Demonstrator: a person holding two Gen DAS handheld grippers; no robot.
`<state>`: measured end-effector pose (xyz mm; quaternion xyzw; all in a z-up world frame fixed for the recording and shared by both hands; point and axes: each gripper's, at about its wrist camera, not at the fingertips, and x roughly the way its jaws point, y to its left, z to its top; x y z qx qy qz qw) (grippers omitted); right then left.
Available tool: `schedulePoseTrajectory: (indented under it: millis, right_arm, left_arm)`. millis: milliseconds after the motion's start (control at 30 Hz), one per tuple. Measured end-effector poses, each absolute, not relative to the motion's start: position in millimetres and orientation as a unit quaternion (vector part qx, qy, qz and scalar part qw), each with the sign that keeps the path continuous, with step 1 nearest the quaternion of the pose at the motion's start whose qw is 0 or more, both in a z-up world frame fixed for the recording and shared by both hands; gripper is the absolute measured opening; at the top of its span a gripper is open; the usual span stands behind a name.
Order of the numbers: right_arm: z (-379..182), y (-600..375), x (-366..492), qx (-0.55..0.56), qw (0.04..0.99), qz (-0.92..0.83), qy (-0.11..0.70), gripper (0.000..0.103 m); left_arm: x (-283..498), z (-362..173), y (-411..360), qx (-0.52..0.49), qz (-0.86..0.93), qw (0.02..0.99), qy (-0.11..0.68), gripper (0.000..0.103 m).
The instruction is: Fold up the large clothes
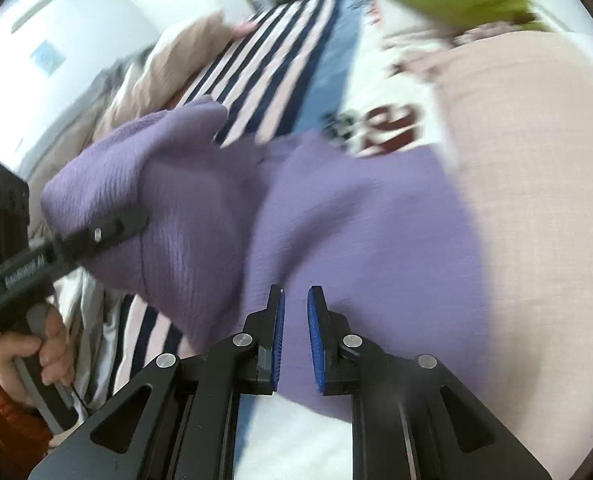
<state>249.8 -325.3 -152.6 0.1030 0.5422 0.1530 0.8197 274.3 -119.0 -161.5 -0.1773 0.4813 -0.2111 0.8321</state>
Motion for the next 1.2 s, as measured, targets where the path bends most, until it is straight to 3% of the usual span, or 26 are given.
schedulePoseTrajectory:
  millis: [167, 333, 567, 700, 833, 933, 967, 1133, 1200]
  right_arm:
    - [-120, -375, 243, 0.116, 0.84, 0.132, 0.513, 0.009]
    - [-103, -386, 251, 0.123, 0.836, 0.169, 0.507, 0.018]
    - [-106, -341, 296, 0.164, 0.781, 0.298, 0.524, 0.018]
    - [-131, -299, 323, 0.15, 0.734, 0.319, 0.581, 0.029]
    - [-163, -280, 320, 0.069, 0.708, 0.288, 0.641, 0.028]
    - [-173, -289, 315, 0.083, 0.703, 0.274, 0.651, 0.028]
    - [-174, -295, 313, 0.093, 0.704, 0.268, 0.651, 0.028]
    - [-176, -306, 309, 0.104, 0.698, 0.248, 0.663, 0.029]
    - [-173, -311, 312, 0.127, 0.695, 0.24, 0.666, 0.036]
  left_arm:
    - [258, -178, -195, -0.108, -0.286, 0.804, 0.51, 0.036]
    - [244, -188, -227, -0.091, -0.311, 0.797, 0.51, 0.04]
    - [241, -186, -212, -0.119, -0.317, 0.796, 0.502, 0.05]
    - [239, -183, -205, -0.158, -0.322, 0.789, 0.498, 0.057]
    - [227, -174, -188, -0.164, -0.338, 0.78, 0.5, 0.075]
    - [214, -169, -157, -0.177, -0.361, 0.763, 0.506, 0.083]
    - [213, -168, -143, -0.18, -0.345, 0.763, 0.516, 0.09]
    - [221, -185, -81, -0.199, -0.245, 0.785, 0.533, 0.093]
    - [233, -206, -80, -0.19, -0.217, 0.778, 0.558, 0.093]
